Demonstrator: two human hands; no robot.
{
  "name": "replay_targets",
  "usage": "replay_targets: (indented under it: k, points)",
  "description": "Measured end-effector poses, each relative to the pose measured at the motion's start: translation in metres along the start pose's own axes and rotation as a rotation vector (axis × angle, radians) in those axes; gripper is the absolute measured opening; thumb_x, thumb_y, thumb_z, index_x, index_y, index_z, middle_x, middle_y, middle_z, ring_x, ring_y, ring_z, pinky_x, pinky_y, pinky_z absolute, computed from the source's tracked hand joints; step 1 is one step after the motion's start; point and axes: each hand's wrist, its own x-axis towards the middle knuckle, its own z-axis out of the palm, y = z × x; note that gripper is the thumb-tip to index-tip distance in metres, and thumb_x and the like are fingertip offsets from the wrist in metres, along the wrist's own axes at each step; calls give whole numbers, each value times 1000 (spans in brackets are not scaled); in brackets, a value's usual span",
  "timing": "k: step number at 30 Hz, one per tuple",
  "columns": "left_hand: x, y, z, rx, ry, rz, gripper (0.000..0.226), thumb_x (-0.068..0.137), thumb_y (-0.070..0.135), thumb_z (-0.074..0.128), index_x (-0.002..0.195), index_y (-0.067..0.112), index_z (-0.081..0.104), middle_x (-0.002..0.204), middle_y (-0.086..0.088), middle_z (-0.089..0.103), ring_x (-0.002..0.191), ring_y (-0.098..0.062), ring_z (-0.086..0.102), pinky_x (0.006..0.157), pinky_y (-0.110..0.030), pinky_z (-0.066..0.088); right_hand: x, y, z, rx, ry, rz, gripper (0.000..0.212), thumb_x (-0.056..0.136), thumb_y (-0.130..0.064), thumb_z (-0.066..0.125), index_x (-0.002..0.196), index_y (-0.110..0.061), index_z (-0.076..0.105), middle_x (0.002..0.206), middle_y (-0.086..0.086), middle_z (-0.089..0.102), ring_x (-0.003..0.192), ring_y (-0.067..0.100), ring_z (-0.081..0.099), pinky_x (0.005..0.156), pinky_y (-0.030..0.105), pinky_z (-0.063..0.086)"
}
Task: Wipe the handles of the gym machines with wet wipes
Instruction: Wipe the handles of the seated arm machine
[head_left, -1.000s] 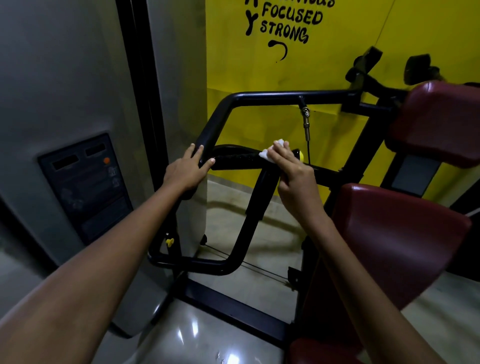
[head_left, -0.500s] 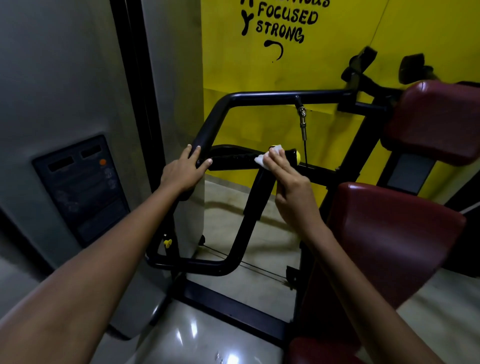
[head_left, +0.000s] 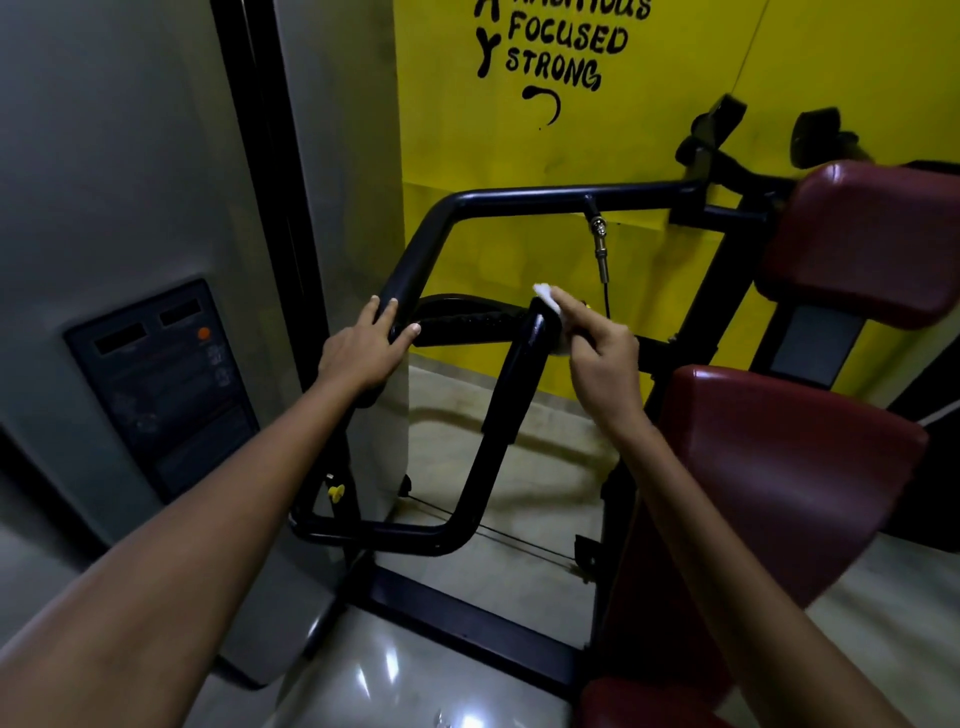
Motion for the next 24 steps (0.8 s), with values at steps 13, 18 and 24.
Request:
replay_targets:
  k: [13, 18, 24]
  points:
    - [2, -1, 1, -8, 8, -4, 65, 95, 61, 20, 151, 29, 15, 159, 1, 8, 128, -39, 42, 95, -43, 40, 12, 4, 3, 169, -75, 230, 32, 90, 4, 42, 103, -7, 70, 86, 6, 69, 82, 24, 65, 75, 40, 53]
    - [3, -3, 2, -26, 14, 3, 65, 94, 63, 22, 151, 30, 16, 159, 2, 9, 128, -38, 43, 95, -42, 40, -3, 3, -2, 418, -123, 435, 42, 92, 10, 36, 79, -16, 67, 77, 2, 68, 70, 13, 64, 66, 24, 54]
    - [3, -2, 2, -34, 13, 6, 65, 95, 62, 22, 151, 29, 16, 159, 2, 9, 128, -39, 43, 93, -42, 41, -4, 8, 4, 638, -250, 637, 32, 93, 7, 29, 105, 8, 59, 104, 21, 64, 88, 26, 62, 73, 28, 52]
